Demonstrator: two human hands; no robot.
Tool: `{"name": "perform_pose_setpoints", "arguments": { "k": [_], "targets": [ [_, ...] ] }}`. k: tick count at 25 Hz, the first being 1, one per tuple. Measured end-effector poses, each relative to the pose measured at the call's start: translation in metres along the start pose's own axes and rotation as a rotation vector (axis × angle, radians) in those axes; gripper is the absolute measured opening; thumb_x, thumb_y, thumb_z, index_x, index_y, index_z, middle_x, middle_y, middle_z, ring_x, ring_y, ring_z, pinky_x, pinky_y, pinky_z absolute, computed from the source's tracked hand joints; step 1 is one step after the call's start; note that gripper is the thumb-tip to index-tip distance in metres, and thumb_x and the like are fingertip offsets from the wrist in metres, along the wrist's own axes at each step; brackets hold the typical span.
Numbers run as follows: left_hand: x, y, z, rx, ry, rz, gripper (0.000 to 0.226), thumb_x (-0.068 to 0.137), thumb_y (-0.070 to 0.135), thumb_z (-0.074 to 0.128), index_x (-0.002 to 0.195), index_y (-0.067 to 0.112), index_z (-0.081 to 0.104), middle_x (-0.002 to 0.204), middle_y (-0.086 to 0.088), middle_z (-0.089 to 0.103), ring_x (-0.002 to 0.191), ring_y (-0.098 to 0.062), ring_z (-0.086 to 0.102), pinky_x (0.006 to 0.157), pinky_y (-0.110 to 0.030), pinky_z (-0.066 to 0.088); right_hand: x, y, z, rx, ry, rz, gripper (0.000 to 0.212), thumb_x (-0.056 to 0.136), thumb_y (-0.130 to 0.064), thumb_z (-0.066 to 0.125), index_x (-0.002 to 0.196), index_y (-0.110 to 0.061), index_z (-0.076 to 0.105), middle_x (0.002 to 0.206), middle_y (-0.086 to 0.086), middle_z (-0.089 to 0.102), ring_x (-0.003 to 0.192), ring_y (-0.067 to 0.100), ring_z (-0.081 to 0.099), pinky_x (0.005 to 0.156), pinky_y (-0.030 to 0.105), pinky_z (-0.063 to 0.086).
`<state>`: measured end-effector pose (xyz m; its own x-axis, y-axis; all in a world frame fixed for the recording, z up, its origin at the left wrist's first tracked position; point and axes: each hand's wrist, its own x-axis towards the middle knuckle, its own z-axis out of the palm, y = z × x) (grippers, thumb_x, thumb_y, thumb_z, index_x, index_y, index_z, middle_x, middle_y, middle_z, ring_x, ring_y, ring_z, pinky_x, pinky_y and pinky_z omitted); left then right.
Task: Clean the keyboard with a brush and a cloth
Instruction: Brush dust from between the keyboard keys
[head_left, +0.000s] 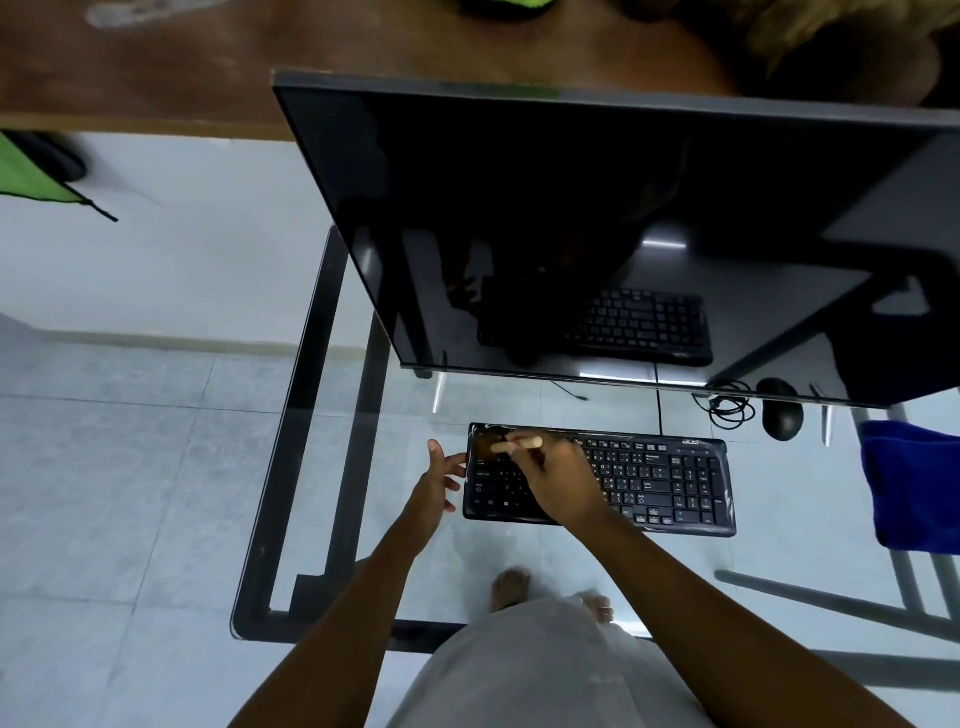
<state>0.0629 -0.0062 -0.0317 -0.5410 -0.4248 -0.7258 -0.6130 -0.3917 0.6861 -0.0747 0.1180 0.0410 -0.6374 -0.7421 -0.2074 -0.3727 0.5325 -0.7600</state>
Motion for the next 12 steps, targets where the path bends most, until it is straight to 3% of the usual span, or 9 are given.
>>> {"name": "perform_pose_setpoints", "arguments": {
  "k": [2,4,8,10,12],
  "targets": [
    [0.001,-0.001,0.0,-0.008,0.015,0.002,0.072,0.098,0.047,-0.003,0.134,0.014,0.05,0.12,-0.01,0.054,0.106,-0.022,0.05,0.082,-0.032,0.043,0.0,0.0,-0.001,-0.005,0.008,0.013,0.022,0.095,-0.033,0.058,0.106,-0.019,0.071,0.059,-0.022,0.054,0.047,-0.01,0.052,0.044,0.008,0.033],
    [0.002,-0.003,0.0,-0.01,0.016,0.001,0.071,0.098,0.045,-0.003,0.134,0.013,0.05,0.119,-0.009,0.053,0.105,-0.022,0.049,0.082,-0.032,0.043,0.0,0.001,-0.003,0.018,-0.002,0.028,0.017,0.095,-0.029,0.058,0.102,-0.021,0.072,0.053,-0.026,0.047,0.045,-0.006,0.052,0.043,0.009,0.031],
    [0.002,-0.003,-0.002,-0.013,-0.002,0.001,0.083,0.088,0.065,0.0,0.132,0.017,0.052,0.117,-0.007,0.055,0.101,-0.019,0.051,0.081,-0.032,0.044,-0.003,0.011,-0.004,0.075,0.016,0.036,0.017,0.096,-0.027,0.057,0.089,-0.034,0.071,0.049,-0.018,0.059,0.035,0.007,0.042,0.041,0.013,0.026],
    [0.002,-0.004,-0.001,-0.02,0.004,0.005,0.083,0.088,0.064,-0.001,0.131,0.017,0.053,0.116,-0.007,0.055,0.1,-0.019,0.051,0.08,-0.032,0.044,-0.009,0.017,-0.001,0.087,-0.056,0.046,0.023,0.095,-0.028,0.058,0.081,-0.043,0.067,0.051,-0.007,0.062,0.037,0.008,0.037,0.04,0.022,0.029],
    [0.003,-0.005,-0.001,-0.017,0.001,0.007,0.084,0.087,0.066,-0.001,0.13,0.018,0.054,0.116,-0.007,0.055,0.1,-0.019,0.051,0.079,-0.03,0.045,-0.015,0.023,0.002,0.095,-0.049,0.057,0.018,0.095,-0.028,0.058,0.086,-0.039,0.068,0.048,-0.009,0.057,0.038,0.011,0.037,0.039,0.023,0.028]
  ]
}}
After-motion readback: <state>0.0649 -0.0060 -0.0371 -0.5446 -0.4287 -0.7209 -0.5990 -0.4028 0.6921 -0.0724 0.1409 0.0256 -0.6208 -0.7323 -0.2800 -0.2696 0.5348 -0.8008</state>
